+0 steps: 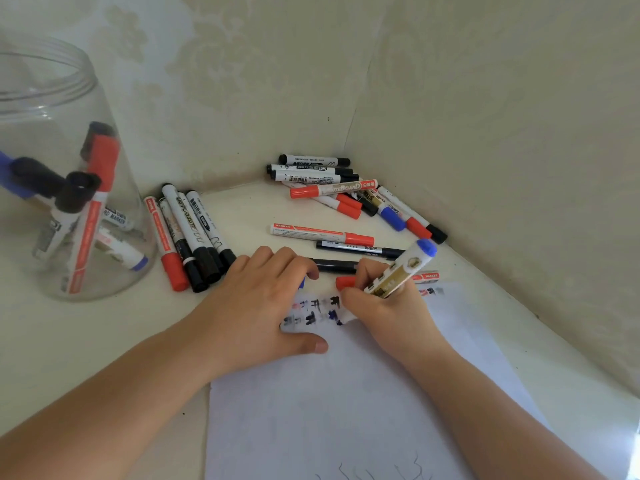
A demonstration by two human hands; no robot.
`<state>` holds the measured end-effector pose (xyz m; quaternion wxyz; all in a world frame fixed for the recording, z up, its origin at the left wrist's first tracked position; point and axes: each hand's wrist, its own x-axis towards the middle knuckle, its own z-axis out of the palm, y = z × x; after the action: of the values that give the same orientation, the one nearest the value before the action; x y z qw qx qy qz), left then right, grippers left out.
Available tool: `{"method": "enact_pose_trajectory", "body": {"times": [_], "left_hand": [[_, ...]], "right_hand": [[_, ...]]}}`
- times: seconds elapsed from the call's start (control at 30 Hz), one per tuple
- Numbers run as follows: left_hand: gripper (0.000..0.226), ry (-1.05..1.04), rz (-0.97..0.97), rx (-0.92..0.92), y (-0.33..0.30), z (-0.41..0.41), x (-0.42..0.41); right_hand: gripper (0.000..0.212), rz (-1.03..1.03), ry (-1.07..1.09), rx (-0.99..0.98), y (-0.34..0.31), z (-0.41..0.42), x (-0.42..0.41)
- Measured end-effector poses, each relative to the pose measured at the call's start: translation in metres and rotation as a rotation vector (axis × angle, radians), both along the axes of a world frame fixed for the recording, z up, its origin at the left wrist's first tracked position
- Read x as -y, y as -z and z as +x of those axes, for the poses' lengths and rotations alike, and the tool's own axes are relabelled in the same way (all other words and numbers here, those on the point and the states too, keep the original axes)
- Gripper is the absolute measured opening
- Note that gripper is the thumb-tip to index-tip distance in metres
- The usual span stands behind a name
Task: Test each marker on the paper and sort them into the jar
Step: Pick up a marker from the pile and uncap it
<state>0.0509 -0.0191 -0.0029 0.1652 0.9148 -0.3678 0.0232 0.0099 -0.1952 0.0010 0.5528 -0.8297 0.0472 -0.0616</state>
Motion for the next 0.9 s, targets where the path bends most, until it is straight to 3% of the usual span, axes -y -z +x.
{"method": "enact_pose_trajectory", "body": {"times": [0.13,0.23,0.37,0.47,0.53,0.67,0.9], "left_hand": [[0.062,0.013,-0.091,0.035,-0.004,-0.004,-0.001],[0.036,0.007,-0.237,0.018,-0.008,-0.004,0.001],[0.035,0.018,-0.387,-0.067,-0.007,-0.003,0.001],[0.038,0.012,-0.482,-0.075,-0.006,-0.001,0.0],[0.042,0.018,-0.505,-0.079,-0.006,0.0,-0.001],[0.046,0.045,-0.512,-0.089,-0.005,-0.002,-0.002],[0.035,0.144,-0.443,-0.051,-0.011,-0.012,0.003]], "right_hand": [[0.022,0.372,0.065,0.031,-0.008,-0.002,0.009],[0.025,0.421,0.024,0.061,-0.015,-0.006,0.011],[0.02,0.435,-0.056,0.074,-0.017,-0.009,0.007],[0.011,0.559,-0.082,0.093,-0.02,-0.01,0.008],[0.016,0.646,-0.034,0.08,-0.02,-0.011,0.011],[0.026,0.61,0.018,0.04,-0.019,-0.011,0.009],[0.016,0.529,-0.078,-0.018,-0.015,-0.013,0.0]]}}
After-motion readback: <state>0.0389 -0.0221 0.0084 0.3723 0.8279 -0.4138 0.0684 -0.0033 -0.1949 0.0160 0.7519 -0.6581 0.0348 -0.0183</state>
